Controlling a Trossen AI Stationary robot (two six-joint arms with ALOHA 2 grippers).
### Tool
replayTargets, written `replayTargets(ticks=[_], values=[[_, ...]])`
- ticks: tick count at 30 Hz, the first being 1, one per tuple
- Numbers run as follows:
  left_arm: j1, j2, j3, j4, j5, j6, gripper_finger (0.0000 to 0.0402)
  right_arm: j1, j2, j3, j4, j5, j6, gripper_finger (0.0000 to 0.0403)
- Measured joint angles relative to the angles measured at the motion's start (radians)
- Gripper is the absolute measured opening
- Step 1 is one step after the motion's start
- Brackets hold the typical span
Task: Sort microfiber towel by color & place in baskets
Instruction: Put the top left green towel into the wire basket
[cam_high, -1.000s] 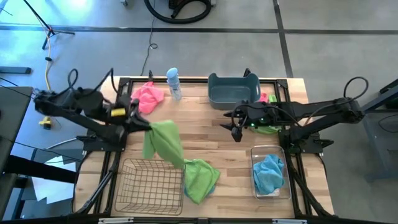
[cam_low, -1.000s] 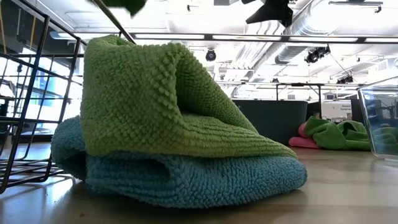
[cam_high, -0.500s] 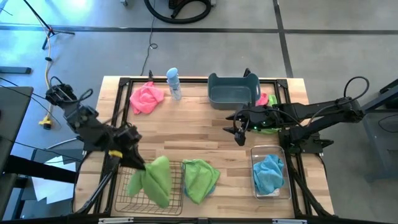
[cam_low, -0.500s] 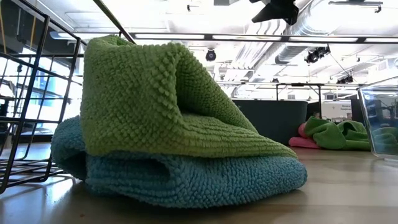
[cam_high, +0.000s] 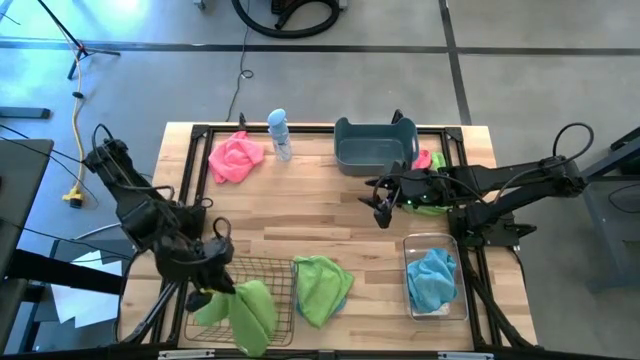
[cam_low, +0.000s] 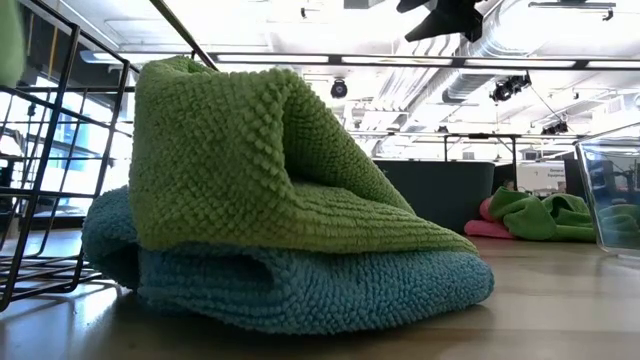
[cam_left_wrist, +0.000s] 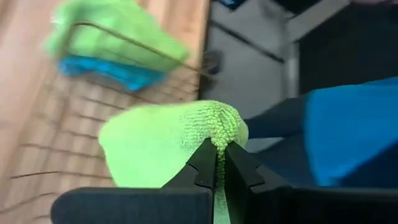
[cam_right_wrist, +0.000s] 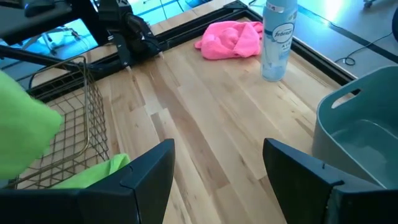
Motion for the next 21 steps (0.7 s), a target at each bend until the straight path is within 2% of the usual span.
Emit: replayTargets(ticks=[8,11,17,21], values=[[0.004,-0.046,0.0,-0.117,-0.179,0.083,0.0,0.0,0.0,0.0,0.0,0.0,0.006,0.0241],[0.004,-0.053,0.0,-0.188,-0.212,0.086,0.0,0.0,0.0,0.0,0.0,0.0,0.019,0.0241],[0.002,-0.039,0.0,-0.225,-0.218,0.084,0.0,0.0,0.0,0.0,0.0,0.001,0.035,0.0241],[-0.016,-0.013,0.0,-0.185,-0.147,0.06,0.0,0.0,0.0,0.0,0.0,0.001,0.037,0.0241]])
